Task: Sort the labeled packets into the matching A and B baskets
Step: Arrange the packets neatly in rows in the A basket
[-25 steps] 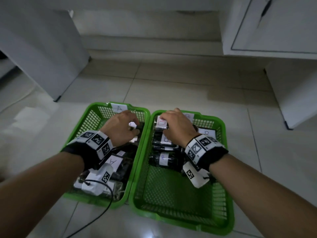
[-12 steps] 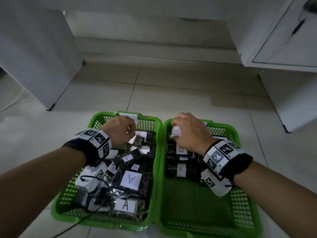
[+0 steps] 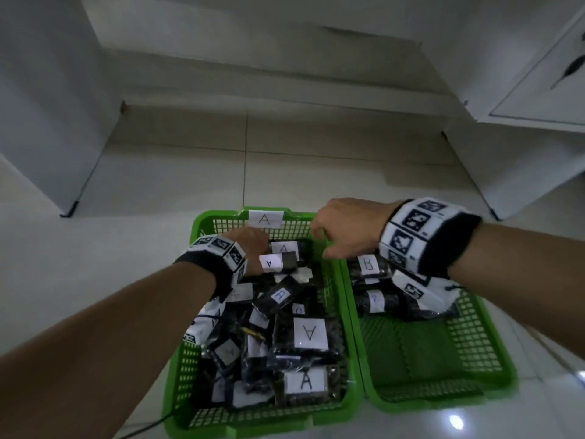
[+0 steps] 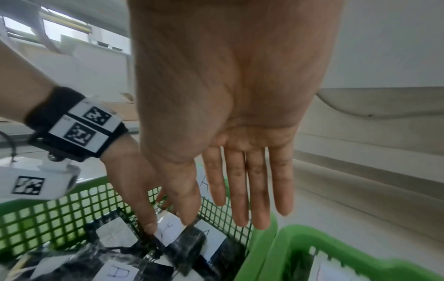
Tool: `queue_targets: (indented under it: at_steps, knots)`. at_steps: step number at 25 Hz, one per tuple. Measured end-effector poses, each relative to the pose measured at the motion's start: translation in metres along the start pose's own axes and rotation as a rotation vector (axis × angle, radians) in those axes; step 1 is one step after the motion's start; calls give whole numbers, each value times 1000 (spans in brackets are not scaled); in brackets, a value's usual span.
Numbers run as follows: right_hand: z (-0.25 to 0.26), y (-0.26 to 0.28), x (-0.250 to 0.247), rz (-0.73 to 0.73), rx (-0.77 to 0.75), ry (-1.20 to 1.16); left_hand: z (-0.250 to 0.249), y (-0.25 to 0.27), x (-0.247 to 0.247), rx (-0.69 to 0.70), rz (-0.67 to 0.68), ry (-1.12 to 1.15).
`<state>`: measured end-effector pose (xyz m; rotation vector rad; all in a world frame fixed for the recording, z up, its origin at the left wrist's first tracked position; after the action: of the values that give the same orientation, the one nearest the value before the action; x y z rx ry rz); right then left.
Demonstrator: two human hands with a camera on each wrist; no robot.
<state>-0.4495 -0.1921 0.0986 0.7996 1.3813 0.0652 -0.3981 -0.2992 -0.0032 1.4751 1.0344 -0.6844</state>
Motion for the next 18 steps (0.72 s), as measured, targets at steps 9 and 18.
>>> queue_targets:
  at_steps: [9,18]
  knots:
    - [25,30,76,34,61,-271,24,16,17,68,124,-5]
    - [-13,80,-51,-154,246,-172,-11,1,12,105,319,-107]
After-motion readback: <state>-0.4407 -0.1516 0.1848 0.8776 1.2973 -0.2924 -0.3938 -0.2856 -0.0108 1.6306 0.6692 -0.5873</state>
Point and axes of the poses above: each hand's wrist, its own y-axis away from the middle knuckle, its own x-axis out of the palm, z = x × y, the point moved 9 cm from there along -y, towards the middle knuckle
